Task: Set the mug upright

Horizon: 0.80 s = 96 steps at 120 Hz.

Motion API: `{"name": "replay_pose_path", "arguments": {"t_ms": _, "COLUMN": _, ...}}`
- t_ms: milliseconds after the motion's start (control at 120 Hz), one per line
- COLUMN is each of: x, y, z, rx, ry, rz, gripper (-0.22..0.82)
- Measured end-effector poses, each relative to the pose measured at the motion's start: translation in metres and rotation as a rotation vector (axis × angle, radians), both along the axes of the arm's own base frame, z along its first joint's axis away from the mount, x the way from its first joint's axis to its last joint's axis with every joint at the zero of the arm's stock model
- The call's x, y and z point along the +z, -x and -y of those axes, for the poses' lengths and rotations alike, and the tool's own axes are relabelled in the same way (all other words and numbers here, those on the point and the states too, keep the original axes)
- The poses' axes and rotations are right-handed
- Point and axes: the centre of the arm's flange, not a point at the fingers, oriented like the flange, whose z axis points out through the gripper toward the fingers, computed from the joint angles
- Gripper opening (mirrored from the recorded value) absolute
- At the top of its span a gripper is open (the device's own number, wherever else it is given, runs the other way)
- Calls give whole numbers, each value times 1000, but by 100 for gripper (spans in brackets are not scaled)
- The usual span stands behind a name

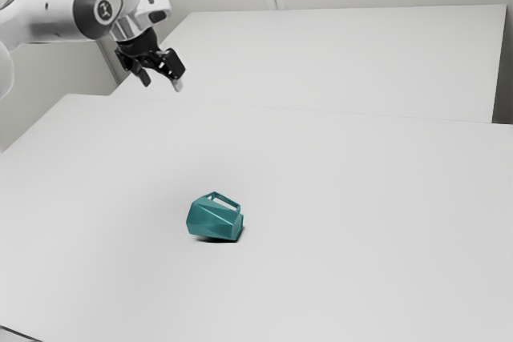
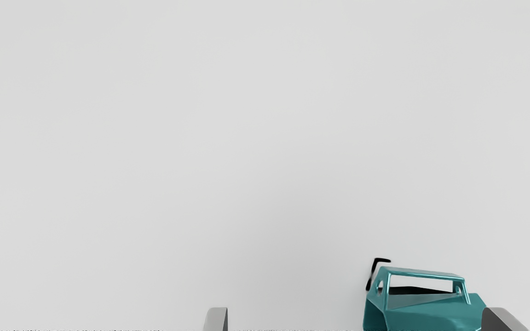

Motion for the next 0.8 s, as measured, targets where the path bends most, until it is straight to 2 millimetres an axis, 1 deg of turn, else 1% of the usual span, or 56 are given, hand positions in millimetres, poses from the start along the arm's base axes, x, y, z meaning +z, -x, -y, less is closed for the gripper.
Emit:
{"name": "replay_pose_path", "arguments": {"t_ms": 50, "x": -2, "y": 3, "z": -2, "rx": 4, "ry": 7, "rz": -2, "gripper": 60}}
{"name": "replay_pose_path", "arguments": {"t_ms": 133, "x": 0, "y": 23, "z": 0, "rx": 4, "ry": 57, "rz": 1, "gripper": 60}}
{"name": "replay_pose_path", "arguments": {"t_ms": 192, "x": -19, "y": 44, "z": 3, "rx": 16, "ry": 134, "rz": -16, "gripper": 60}}
{"name": "replay_pose_path", "arguments": {"t_ms": 233, "x": -36, "y": 62, "z": 2, "rx": 38, "ry": 195, "rz": -27, "gripper": 60}}
{"name": "replay_pose_path", "arguments": {"t_ms": 267, "x": -47, "y": 76, "z": -5, "rx": 71, "ry": 247, "rz": -32, "gripper": 60}}
{"name": "replay_pose_path", "arguments": {"t_ms": 300, "x": -58, "y": 90, "z": -17, "rx": 111, "ry": 289, "rz": -37, "gripper": 60}}
{"name": "replay_pose_path", "arguments": {"t_ms": 350, "x": -75, "y": 105, "z": -31, "rx": 163, "ry": 337, "rz": -47, "gripper": 60}}
{"name": "replay_pose_path", "arguments": {"t_ms": 383, "x": -86, "y": 111, "z": -37, "rx": 191, "ry": 362, "rz": -55, "gripper": 60}}
{"name": "replay_pose_path", "arguments": {"t_ms": 467, "x": -113, "y": 115, "z": -45, "rx": 242, "ry": 407, "rz": -82, "gripper": 60}}
{"name": "replay_pose_path", "arguments": {"t_ms": 575, "x": -156, "y": 118, "z": -47, "rx": 299, "ry": 467, "rz": -141, "gripper": 60}}
{"name": "replay_pose_path", "arguments": {"t_ms": 683, "x": -183, "y": 120, "z": -49, "rx": 337, "ry": 512, "rz": -177, "gripper": 60}}
{"name": "replay_pose_path", "arguments": {"t_ms": 800, "x": -213, "y": 123, "z": -46, "rx": 359, "ry": 556, "rz": -227, "gripper": 60}}
